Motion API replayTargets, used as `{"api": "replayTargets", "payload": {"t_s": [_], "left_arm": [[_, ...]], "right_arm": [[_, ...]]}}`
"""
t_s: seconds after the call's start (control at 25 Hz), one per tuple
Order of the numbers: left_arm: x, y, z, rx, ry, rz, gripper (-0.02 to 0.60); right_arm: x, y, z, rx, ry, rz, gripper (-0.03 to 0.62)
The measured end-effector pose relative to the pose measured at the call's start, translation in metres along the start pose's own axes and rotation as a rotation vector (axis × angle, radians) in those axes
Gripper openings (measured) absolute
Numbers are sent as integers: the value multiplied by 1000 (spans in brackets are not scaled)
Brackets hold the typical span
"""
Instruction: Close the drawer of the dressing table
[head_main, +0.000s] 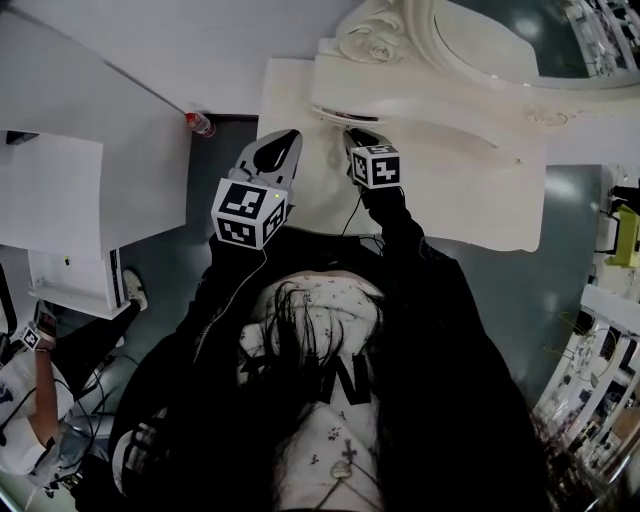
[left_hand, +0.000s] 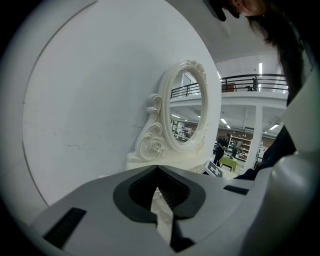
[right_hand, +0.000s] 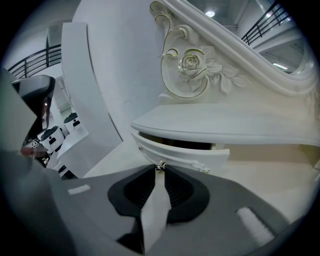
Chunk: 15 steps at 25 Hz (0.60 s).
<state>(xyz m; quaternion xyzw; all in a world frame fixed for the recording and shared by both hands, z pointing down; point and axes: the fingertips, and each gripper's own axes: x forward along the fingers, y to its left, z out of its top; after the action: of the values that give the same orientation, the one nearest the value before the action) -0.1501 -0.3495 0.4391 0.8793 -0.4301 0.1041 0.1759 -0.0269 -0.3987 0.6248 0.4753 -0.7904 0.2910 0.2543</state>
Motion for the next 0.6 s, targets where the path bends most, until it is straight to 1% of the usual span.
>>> {"api": "replayTargets", "payload": {"t_s": [0.28,0.6], "left_arm": [[-4,2,1,-6,-6,0,-5],[-9,3,-1,-6,-3,-4,-5]], "right_arm": [[5,-5,6,-18,5,-15,69],[12,-13,14,-10,-7,-37,69]]}}
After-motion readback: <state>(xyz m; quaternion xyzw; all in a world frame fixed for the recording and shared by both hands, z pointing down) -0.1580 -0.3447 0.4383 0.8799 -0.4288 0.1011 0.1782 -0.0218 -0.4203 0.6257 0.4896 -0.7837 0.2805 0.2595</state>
